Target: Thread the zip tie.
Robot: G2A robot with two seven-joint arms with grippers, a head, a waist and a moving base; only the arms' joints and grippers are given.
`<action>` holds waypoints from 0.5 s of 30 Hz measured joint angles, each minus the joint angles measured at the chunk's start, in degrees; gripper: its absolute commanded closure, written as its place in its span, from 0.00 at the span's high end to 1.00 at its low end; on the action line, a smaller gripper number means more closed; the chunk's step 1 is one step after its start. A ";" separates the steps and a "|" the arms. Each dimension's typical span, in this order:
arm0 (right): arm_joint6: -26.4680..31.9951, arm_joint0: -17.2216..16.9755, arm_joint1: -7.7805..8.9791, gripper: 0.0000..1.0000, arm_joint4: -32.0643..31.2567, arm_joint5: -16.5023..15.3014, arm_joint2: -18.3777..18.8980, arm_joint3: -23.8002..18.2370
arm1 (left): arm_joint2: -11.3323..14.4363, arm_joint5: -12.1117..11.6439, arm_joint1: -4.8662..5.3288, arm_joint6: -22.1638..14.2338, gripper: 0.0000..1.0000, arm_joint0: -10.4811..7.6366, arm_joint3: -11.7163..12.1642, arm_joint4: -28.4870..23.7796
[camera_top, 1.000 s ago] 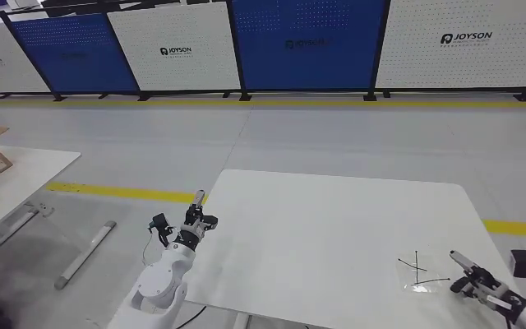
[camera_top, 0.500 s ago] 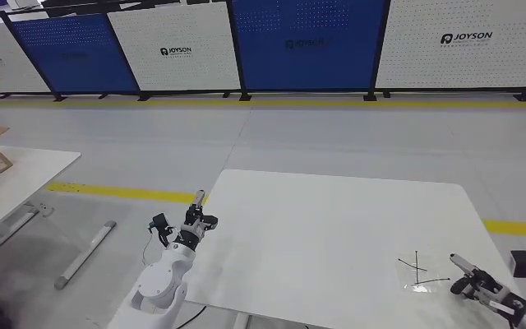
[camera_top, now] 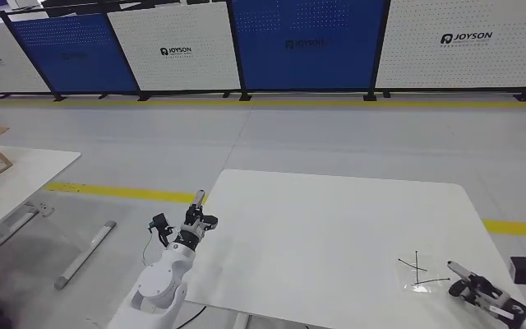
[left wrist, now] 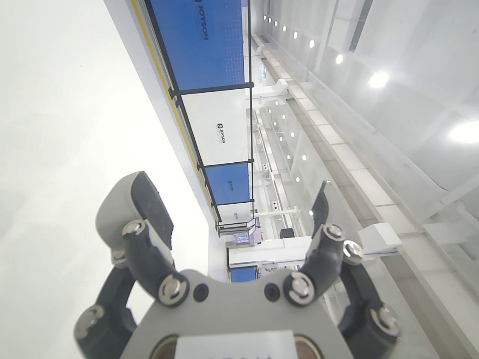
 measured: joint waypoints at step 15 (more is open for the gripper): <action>-0.50 1.47 0.67 0.30 -1.76 0.33 -1.81 2.17 | 0.00 0.00 0.00 0.00 1.00 0.00 0.00 0.00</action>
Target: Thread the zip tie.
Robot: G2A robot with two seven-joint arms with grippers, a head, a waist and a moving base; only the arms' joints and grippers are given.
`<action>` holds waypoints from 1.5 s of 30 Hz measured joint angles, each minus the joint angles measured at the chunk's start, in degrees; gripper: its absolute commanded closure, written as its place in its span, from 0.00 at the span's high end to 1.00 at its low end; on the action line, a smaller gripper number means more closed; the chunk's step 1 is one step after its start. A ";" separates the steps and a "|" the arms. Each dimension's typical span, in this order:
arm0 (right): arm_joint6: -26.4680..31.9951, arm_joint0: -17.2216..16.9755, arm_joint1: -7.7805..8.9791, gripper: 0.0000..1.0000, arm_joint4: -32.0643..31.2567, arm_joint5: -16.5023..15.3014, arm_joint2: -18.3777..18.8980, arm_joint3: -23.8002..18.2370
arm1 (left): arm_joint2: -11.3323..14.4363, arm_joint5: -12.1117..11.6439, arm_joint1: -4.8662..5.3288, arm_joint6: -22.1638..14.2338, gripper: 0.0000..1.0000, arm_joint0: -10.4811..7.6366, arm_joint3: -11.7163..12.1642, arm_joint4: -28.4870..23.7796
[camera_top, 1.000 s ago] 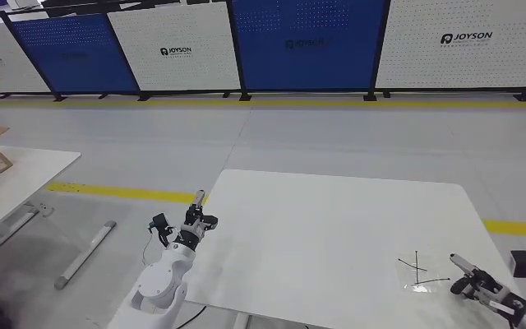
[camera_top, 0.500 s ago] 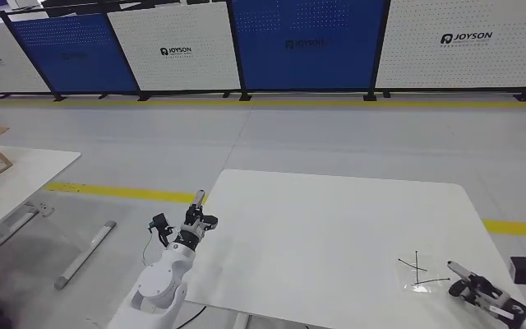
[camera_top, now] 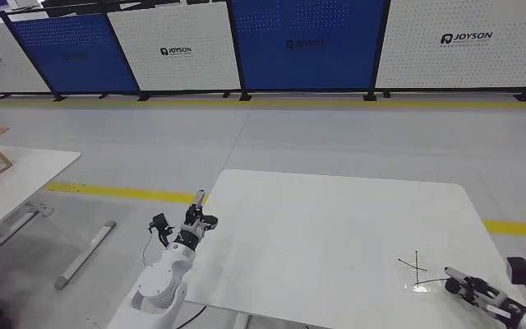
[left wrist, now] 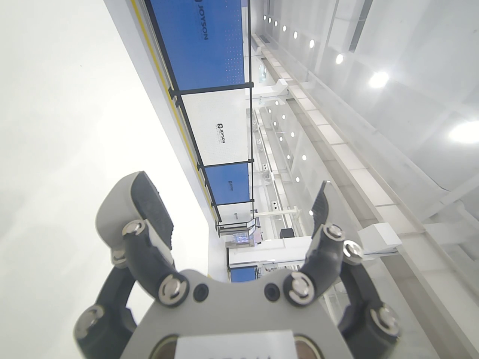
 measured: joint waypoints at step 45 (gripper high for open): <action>3.05 -3.57 0.98 0.00 19.23 -2.71 3.46 -1.63 | 0.00 0.00 0.00 0.00 1.00 0.00 0.00 0.00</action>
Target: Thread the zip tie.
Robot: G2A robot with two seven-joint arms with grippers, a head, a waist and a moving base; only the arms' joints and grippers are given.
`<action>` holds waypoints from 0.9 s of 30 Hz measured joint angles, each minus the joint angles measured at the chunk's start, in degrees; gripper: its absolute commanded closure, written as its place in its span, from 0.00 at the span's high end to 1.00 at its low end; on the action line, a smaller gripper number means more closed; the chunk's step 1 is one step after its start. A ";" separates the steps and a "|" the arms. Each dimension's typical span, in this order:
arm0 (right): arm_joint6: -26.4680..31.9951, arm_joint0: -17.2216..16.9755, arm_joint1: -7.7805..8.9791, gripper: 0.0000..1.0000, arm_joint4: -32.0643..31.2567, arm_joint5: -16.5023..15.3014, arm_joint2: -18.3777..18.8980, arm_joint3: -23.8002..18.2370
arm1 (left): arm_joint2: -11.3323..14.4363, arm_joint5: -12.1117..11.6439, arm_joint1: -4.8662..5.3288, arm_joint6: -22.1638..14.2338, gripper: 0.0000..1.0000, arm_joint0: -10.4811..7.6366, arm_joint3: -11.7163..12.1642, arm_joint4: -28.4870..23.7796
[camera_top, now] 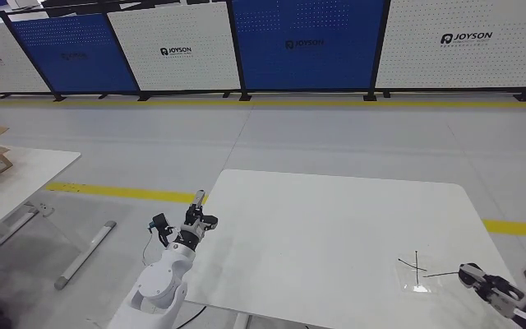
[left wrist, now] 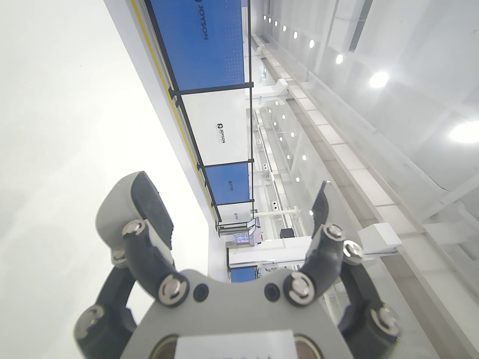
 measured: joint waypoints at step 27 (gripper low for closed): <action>-34.22 -15.87 -3.67 0.00 1.93 -12.16 -4.72 -18.17 | 0.00 0.00 0.00 0.00 1.00 0.00 0.00 0.00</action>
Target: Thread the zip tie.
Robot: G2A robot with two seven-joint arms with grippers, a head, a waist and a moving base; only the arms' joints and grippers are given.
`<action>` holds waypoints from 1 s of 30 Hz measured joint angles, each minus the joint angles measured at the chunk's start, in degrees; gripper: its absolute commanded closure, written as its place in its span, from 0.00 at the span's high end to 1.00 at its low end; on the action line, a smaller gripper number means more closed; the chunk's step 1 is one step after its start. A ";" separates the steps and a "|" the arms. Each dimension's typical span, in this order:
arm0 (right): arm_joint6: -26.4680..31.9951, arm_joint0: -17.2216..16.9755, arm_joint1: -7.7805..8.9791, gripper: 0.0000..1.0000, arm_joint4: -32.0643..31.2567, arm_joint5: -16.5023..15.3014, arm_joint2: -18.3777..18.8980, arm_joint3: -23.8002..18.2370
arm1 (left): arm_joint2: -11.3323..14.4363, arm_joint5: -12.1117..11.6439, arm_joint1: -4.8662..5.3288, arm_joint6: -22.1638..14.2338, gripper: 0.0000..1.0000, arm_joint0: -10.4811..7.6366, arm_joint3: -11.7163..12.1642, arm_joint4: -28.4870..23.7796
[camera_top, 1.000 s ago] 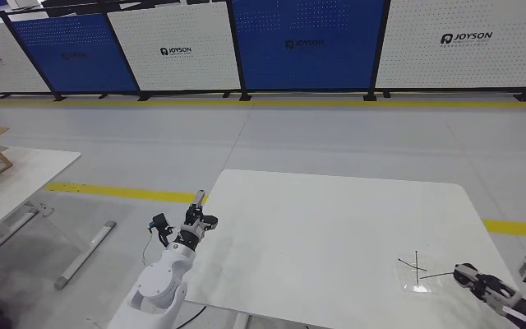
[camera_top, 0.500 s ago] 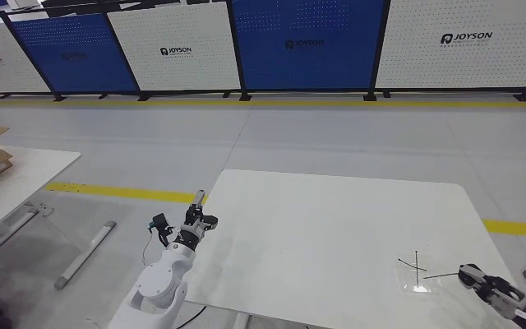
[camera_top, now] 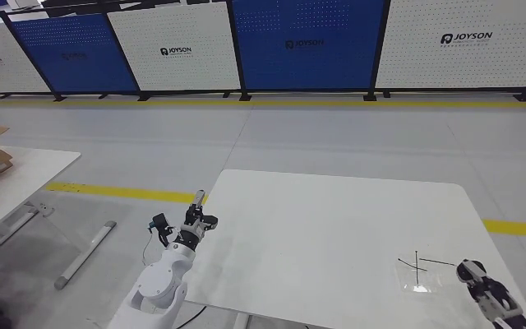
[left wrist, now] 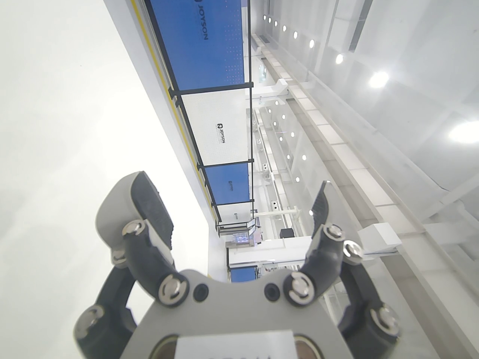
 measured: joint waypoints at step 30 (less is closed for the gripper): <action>-10.75 2.83 -1.74 0.00 -5.37 2.99 -9.97 -8.31 | 0.00 0.00 0.00 0.00 1.00 0.00 0.00 0.00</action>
